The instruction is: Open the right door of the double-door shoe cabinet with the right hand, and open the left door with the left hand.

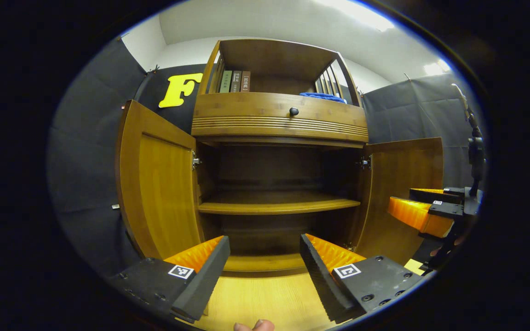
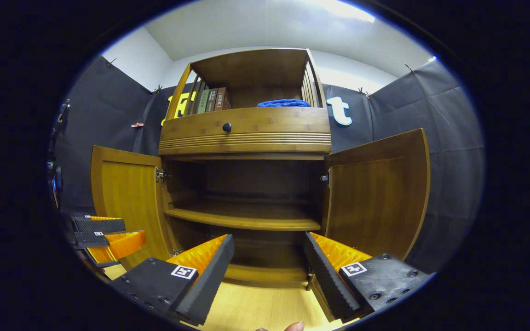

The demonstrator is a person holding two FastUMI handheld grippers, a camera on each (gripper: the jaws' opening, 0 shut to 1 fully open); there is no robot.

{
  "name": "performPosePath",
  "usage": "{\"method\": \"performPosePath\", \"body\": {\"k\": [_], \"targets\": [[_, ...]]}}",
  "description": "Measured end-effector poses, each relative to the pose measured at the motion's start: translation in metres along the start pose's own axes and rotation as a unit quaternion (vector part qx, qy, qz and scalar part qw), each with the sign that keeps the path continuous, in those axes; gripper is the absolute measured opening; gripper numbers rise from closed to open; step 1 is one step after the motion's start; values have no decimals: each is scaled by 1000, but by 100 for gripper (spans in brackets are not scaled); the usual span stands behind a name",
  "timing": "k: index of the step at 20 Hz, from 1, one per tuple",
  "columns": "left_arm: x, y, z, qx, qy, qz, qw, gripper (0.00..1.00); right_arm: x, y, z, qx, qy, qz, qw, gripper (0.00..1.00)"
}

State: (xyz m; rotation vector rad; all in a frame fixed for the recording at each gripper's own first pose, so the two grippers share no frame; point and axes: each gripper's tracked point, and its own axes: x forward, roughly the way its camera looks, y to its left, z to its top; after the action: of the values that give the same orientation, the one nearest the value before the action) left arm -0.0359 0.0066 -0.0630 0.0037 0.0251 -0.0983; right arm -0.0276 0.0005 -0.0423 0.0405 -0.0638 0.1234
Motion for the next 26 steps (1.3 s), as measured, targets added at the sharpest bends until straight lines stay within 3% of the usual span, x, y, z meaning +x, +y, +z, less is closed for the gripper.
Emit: {"method": "performPosePath", "body": {"k": [26], "targets": [[-1, 2, -2, 0, 4, 0, 1000, 95, 1, -2, -1, 1, -1, -2, 1000, 98]]}}
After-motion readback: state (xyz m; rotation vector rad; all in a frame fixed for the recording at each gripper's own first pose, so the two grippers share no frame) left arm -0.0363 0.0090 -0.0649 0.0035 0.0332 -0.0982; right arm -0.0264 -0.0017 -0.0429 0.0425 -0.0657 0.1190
